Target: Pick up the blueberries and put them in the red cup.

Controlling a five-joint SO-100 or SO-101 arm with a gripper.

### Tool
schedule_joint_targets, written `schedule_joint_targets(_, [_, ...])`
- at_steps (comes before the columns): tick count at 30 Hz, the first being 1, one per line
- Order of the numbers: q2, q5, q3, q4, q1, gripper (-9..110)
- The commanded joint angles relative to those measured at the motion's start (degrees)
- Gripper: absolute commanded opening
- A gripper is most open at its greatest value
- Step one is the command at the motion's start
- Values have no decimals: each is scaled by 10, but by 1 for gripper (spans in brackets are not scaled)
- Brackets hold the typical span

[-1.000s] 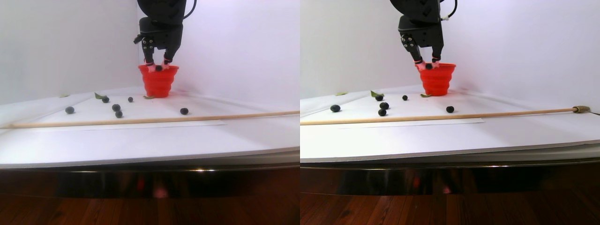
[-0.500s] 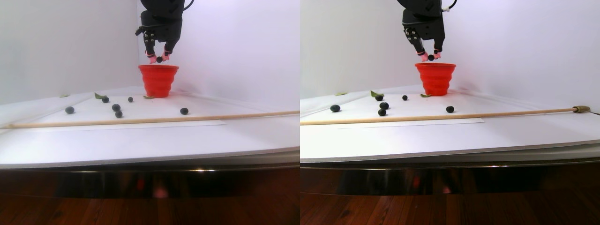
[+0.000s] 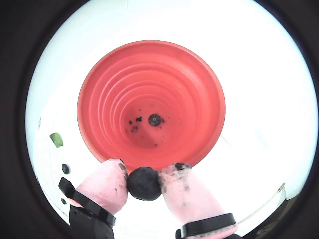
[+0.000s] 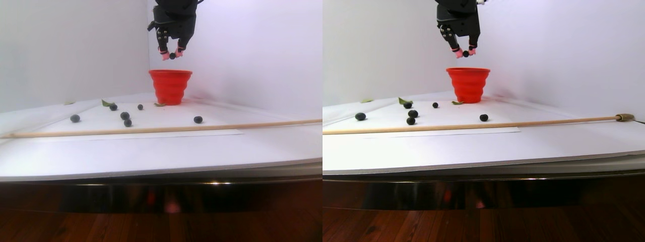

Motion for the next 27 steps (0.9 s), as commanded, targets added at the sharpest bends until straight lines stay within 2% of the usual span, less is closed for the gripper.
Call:
schedule_joint_targets(1, [6, 6, -74, -3, 11, 12])
schedule_joint_targets(18, [-48, 6, -136, -12, 15, 12])
schedule_joint_targets(27, [-42, 10, -129, -24, 12, 18])
